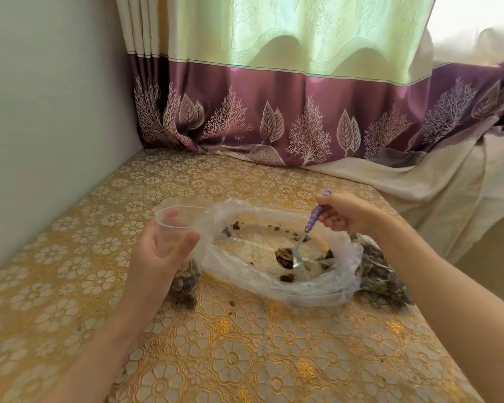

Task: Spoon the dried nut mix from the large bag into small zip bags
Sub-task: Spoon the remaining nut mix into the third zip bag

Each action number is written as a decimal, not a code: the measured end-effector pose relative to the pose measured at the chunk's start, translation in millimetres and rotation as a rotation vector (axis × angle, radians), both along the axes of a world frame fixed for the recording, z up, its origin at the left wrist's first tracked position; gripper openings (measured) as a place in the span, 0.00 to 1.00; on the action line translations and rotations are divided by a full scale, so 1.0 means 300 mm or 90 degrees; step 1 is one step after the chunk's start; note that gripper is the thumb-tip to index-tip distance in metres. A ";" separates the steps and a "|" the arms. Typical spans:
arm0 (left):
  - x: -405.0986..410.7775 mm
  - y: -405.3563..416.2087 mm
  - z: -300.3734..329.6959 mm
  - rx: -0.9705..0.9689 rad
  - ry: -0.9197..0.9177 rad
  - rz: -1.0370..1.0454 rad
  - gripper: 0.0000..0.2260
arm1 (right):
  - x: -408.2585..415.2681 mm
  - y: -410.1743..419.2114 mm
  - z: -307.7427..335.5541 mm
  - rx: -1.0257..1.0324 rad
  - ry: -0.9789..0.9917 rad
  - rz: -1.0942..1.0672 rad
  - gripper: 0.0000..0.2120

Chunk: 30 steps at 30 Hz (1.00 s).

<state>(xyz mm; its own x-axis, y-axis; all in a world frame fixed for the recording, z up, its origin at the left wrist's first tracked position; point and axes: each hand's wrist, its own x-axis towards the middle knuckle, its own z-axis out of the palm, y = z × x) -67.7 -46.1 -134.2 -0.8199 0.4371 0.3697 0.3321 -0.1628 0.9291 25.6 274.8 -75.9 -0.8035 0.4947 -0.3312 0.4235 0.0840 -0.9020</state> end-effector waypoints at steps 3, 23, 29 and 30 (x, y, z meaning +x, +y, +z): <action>0.000 0.000 -0.002 -0.003 -0.001 0.008 0.29 | -0.015 -0.029 0.038 0.005 0.076 -0.060 0.22; 0.013 -0.002 0.020 -0.034 0.020 0.001 0.41 | -0.187 -0.476 0.350 0.283 0.330 0.023 0.22; 0.013 0.001 0.023 -0.038 0.032 -0.001 0.33 | -0.201 -0.557 0.356 0.397 0.428 0.095 0.20; 0.012 0.000 0.022 -0.045 0.032 0.003 0.34 | -0.202 -0.562 0.356 0.403 0.430 0.106 0.20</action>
<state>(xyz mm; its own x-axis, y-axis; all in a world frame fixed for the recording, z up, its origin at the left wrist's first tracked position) -64.1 -45.9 -127.5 -0.8037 0.4592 0.3785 0.3789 -0.0957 0.9205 -35.1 106.3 30.9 -0.8036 0.2844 0.5228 -0.2351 0.6554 -0.7178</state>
